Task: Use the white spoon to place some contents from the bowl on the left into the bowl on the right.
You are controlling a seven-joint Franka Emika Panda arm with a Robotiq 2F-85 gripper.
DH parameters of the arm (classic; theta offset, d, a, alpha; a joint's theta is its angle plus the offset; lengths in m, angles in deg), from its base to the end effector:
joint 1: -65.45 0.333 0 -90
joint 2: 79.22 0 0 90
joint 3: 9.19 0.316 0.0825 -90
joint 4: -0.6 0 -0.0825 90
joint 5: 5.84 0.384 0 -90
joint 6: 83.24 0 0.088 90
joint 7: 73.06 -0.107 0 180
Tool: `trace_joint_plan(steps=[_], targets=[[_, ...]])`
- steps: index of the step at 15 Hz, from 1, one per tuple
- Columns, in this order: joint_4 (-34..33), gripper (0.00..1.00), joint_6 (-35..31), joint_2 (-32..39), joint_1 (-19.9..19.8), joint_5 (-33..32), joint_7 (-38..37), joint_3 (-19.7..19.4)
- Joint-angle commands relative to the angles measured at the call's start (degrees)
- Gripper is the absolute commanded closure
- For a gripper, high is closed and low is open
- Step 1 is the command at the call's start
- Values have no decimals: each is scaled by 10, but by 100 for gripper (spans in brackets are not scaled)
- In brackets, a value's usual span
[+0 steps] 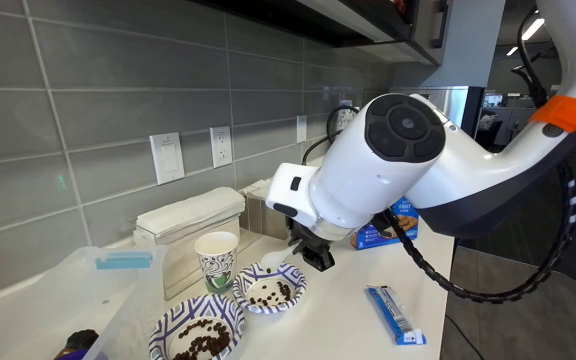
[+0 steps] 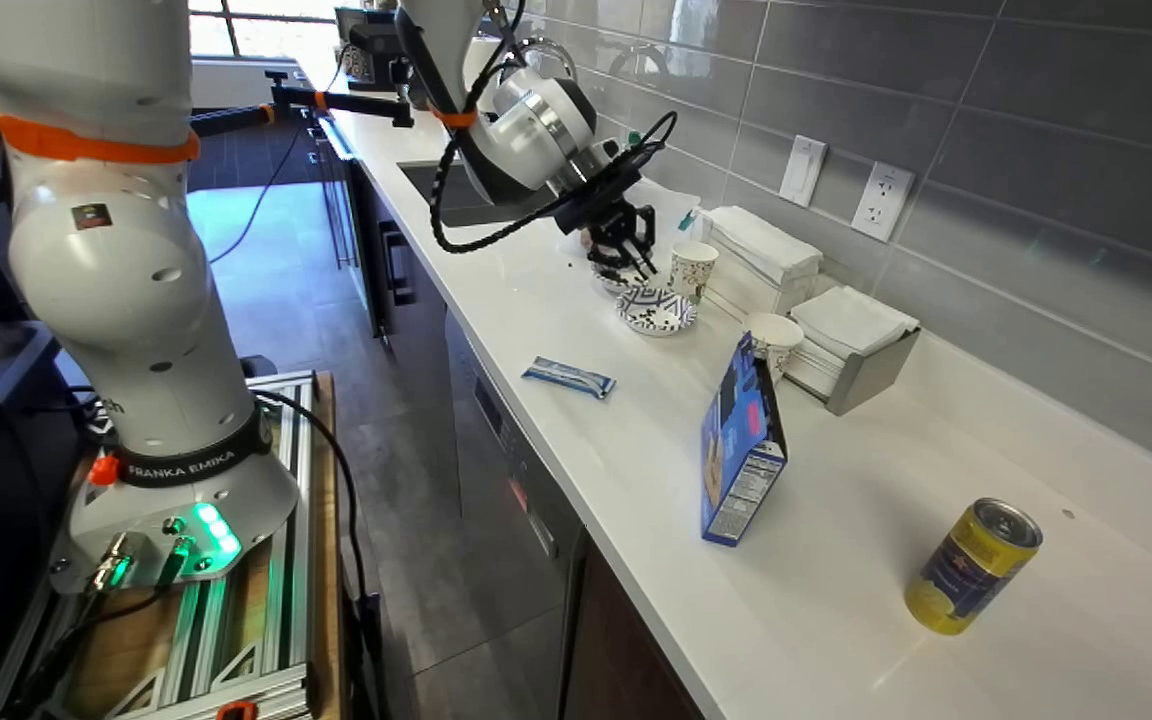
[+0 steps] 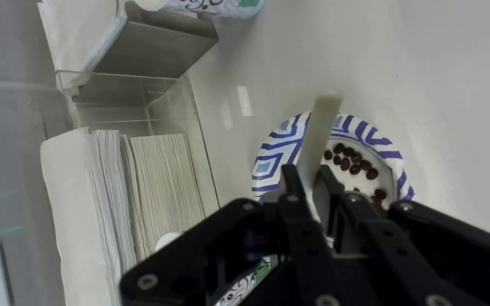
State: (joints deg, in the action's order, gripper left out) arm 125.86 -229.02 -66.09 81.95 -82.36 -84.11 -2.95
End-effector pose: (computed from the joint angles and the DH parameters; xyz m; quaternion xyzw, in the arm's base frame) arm 0.5144 0.2283 0.2895 0.7352 0.5643 0.1621 0.3387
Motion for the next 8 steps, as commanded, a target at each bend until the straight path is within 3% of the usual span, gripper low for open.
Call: trace_joint_plan(steps=[1, 5, 8], targets=[[-7, 97, 10, 7, -16, -33, 54, 16], [-6, 97, 8, 3, -25, -34, 83, 20], [-10, 97, 2, -6, -36, 37, 66, 28]])
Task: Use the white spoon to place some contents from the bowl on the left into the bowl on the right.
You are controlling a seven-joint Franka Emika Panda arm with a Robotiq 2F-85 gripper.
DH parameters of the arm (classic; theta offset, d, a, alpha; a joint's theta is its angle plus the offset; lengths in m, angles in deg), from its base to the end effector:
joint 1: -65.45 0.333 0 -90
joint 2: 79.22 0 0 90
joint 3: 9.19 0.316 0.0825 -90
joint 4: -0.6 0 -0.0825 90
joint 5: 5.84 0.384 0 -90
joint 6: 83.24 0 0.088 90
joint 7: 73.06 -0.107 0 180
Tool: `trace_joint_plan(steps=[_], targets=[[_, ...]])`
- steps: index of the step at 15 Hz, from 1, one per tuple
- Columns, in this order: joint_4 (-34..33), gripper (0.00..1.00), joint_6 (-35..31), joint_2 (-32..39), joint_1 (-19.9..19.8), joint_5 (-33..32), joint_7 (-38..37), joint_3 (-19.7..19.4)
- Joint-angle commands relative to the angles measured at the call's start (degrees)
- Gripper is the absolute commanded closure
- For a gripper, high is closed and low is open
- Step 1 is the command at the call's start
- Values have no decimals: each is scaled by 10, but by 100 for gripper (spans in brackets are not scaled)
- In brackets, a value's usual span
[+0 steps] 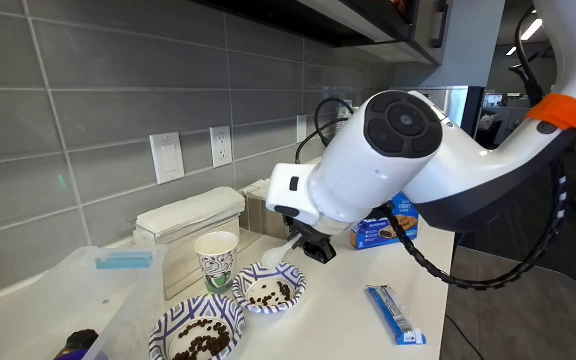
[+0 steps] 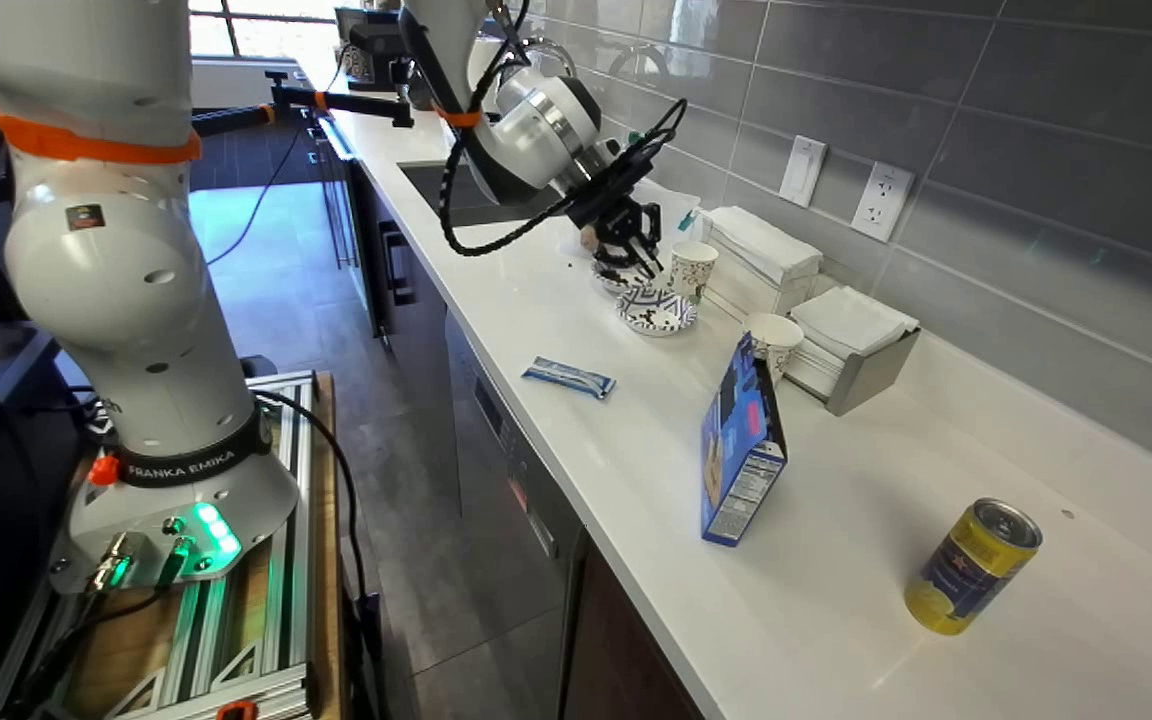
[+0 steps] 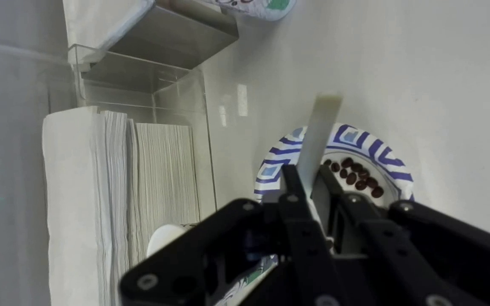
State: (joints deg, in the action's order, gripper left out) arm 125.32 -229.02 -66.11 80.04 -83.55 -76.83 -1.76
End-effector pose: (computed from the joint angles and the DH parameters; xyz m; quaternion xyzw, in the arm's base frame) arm 0.5201 0.2228 0.2938 0.6955 0.6085 0.1439 0.3539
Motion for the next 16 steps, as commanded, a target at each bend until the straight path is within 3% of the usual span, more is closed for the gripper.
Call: trace_joint_plan(steps=[1, 10, 16], targets=[[-4, 97, 3, -9, -21, 89, -7, 20], [29, 97, -40, -48, -34, 431, 22, 41], [84, 97, -132, -53, -38, 684, 84, 61]])
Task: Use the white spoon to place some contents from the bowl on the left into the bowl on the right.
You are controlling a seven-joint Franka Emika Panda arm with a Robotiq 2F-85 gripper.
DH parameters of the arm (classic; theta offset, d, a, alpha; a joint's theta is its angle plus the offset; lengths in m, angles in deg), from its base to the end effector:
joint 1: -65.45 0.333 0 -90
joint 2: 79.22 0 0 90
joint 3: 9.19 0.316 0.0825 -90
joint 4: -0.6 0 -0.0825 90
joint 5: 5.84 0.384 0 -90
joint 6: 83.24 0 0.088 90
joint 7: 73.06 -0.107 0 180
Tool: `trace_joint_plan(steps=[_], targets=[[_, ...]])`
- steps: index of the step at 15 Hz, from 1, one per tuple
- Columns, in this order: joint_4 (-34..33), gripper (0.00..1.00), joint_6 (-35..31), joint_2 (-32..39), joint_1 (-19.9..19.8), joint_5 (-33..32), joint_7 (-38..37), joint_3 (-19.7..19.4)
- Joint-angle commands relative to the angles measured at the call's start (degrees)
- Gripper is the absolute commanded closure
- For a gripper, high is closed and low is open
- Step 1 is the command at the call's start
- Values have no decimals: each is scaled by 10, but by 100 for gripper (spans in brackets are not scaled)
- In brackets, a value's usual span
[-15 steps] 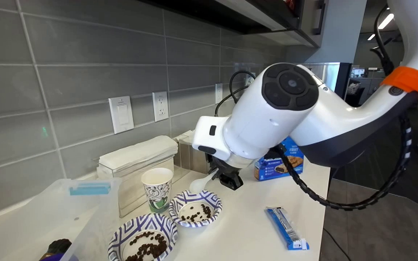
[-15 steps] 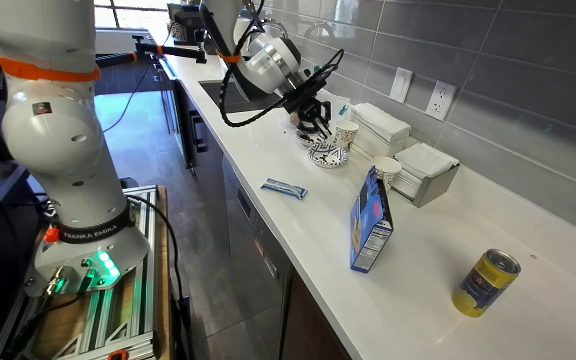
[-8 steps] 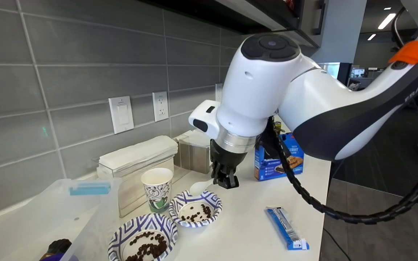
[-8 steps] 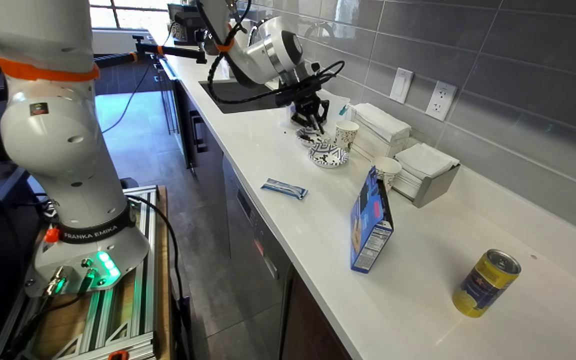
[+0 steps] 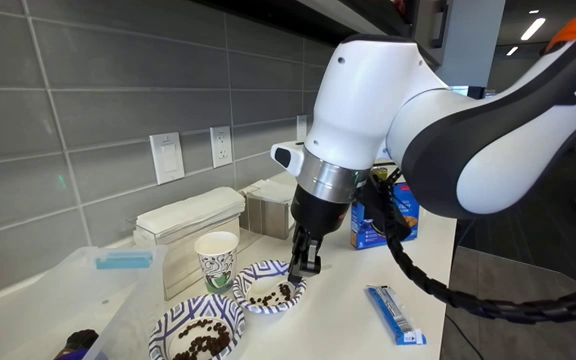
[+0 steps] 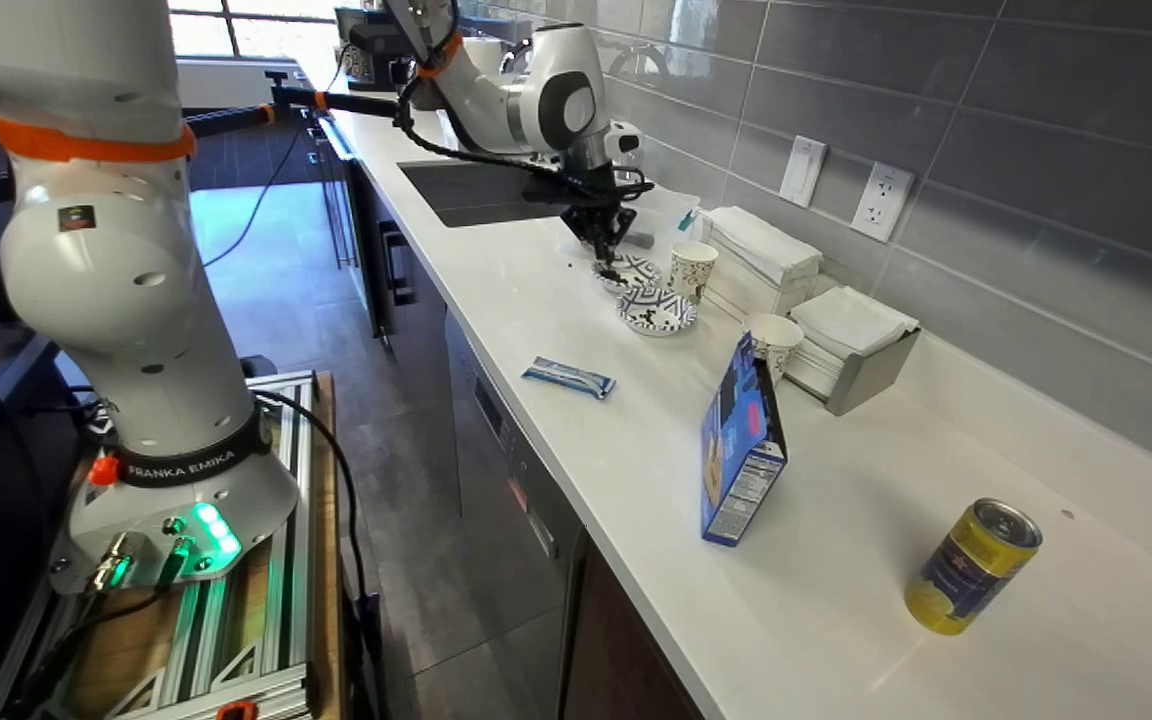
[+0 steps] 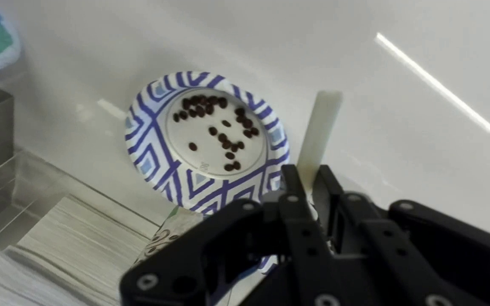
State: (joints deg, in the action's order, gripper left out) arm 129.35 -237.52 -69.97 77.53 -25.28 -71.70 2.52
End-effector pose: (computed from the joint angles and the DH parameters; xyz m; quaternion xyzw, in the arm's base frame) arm 0.5118 0.2363 0.3244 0.9239 0.3459 0.1559 0.0492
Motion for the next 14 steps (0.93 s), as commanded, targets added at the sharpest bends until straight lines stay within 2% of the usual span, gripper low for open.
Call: trace_joint_plan(steps=[1, 6, 10, 14], targets=[[55, 97, -62, -15, -17, 146, 51, 26], [104, 97, -124, -21, -38, 296, 118, 60], [132, 97, -145, -24, -70, 413, 214, 97], [154, 97, -159, -9, -90, 452, 289, 101]])
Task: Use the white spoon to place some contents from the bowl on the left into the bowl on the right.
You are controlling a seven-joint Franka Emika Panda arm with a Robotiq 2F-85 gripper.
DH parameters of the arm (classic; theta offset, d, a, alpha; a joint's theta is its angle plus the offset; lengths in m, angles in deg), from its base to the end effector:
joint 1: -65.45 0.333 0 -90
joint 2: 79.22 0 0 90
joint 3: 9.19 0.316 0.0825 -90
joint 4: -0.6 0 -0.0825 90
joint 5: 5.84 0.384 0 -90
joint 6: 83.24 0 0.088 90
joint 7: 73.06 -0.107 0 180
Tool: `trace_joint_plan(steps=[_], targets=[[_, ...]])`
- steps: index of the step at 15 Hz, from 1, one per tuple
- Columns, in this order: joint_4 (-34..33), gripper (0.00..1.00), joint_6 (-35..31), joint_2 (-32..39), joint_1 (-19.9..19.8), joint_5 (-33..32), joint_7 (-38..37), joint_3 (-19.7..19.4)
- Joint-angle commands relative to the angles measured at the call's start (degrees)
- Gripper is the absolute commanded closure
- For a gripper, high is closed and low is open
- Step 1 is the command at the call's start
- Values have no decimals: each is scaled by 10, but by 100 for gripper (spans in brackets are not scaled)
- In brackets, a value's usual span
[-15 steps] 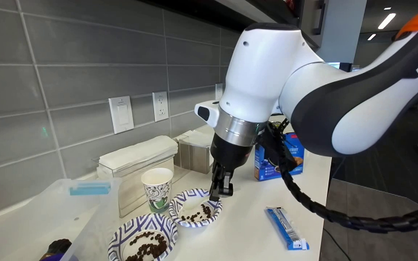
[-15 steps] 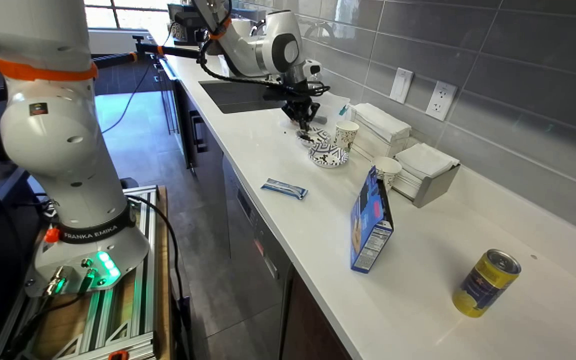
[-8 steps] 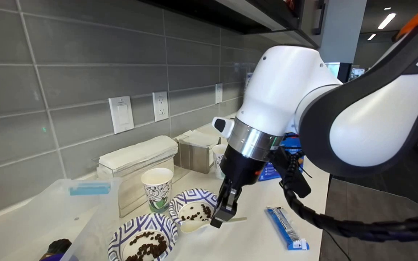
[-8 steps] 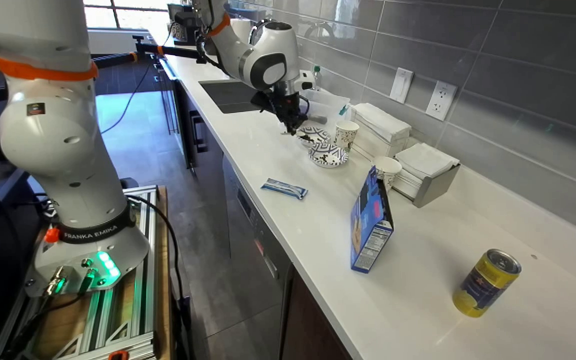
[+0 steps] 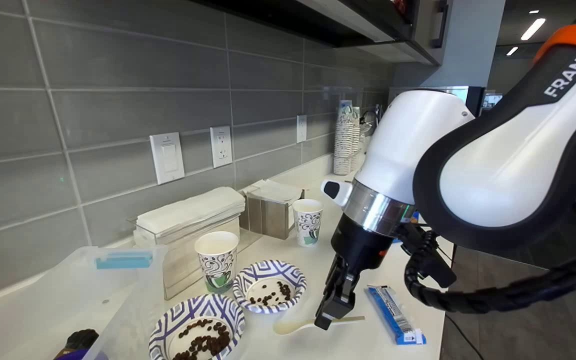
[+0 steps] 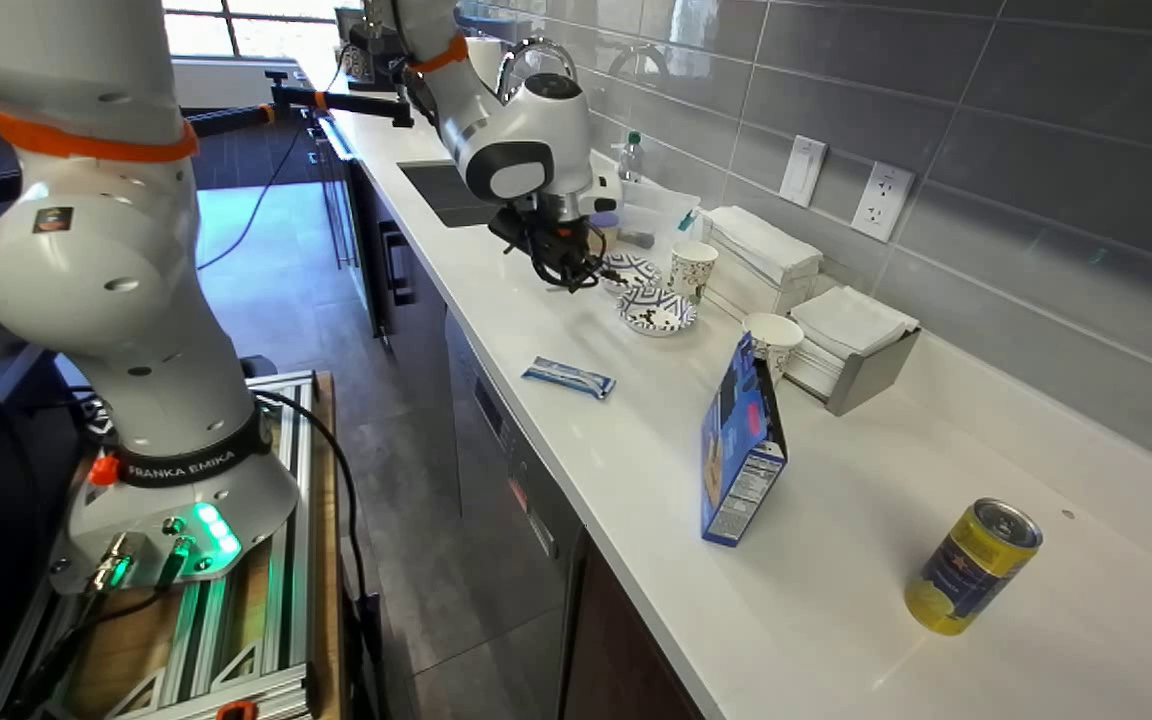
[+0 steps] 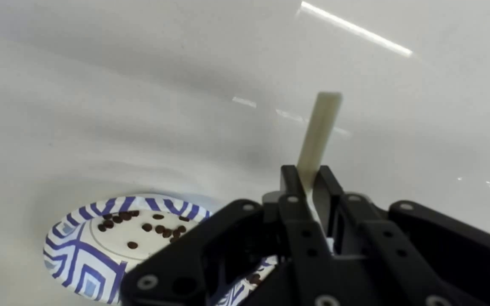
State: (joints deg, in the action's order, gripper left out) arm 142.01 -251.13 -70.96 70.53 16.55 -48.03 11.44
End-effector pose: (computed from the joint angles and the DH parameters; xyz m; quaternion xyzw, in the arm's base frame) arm 0.4654 0.1987 0.2710 -0.9522 -0.2453 -0.1547 0.0962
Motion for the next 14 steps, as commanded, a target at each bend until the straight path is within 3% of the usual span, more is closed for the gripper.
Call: trace_joint_plan(steps=[1, 4, 5, 6, 9, 11, 14], targets=[[33, 97, -31, 7, -23, 40, 67, 13], [46, 97, -64, 21, -36, 47, 113, 20], [45, 88, -72, 26, -41, 54, 127, 27], [45, 68, -77, 27, -44, 55, 137, 31], [28, 47, -48, 13, -45, 52, 136, 42], [23, 32, 2, -25, -10, -4, 69, 2], [-2, 10, 107, -85, 11, -136, -74, -51]])
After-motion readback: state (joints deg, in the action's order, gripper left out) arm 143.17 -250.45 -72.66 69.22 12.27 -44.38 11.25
